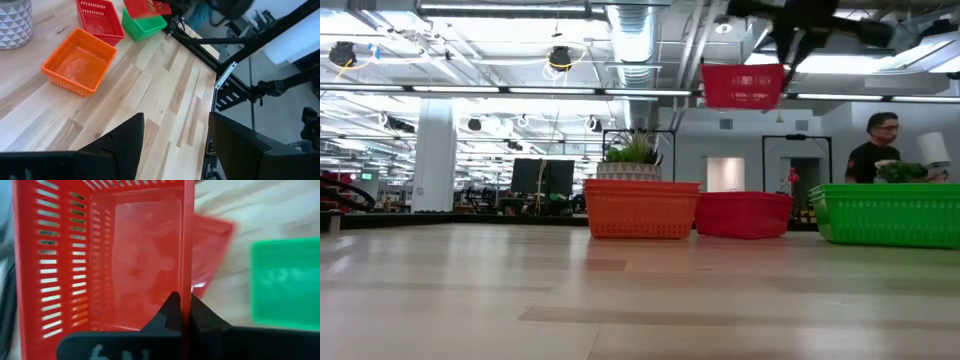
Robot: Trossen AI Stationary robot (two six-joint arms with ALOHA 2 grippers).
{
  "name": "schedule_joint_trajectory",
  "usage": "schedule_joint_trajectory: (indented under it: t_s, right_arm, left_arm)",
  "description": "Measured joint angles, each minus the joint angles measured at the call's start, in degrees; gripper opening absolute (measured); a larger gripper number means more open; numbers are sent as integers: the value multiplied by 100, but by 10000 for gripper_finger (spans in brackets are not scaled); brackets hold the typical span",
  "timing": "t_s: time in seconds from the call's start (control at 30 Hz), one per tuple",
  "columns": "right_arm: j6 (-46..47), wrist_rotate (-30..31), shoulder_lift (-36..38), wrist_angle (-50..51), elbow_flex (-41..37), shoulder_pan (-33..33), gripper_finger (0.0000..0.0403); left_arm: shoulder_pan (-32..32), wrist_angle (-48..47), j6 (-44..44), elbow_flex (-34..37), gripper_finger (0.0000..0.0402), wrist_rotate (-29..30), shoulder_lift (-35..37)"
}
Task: Stack baskets by color
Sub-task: Stack the bottom red bin into the stacked red bin
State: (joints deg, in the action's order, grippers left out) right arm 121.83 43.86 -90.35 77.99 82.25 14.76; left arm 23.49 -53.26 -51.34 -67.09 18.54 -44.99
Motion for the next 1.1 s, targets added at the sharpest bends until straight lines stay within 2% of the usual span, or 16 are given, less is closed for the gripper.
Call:
schedule_joint_trajectory:
  t_s: [0.03, 0.1, 0.27, 0.5, 0.67, 0.87, 1.0, 1.1]
  right_arm:
    - [384, -4, 0, 314, -12, -78, 4]
    - [482, -63, -40, 577, -4, -337, 4]
    - [445, -219, -145, 444, -1, -1039, 14]
    - [497, -828, -370, 319, -25, -1709, 5]
    - [-411, -1045, -304, -128, -4, -2013, 11]
    - [-1061, -1127, 160, -34, -46, -2280, 5]
    - [-1231, -1414, 803, -1083, -869, -2455, 9]
    - [-881, -1488, 1366, -2203, -1783, -2379, 11]
  left_arm:
    - [0, 3, -27, 0, 210, 15, -2]
    - [0, 2, -76, 0, 210, 34, 0]
    - [0, 7, -276, 0, 210, 38, 0]
    - [0, 0, -324, 0, 210, 149, -2]
    - [0, -8, -346, 0, 210, 270, -2]
    - [1, -11, -351, 0, 210, 291, -2]
    - [0, -18, -353, 0, 210, 291, -2]
    - [2, -21, -353, 0, 210, 291, 0]
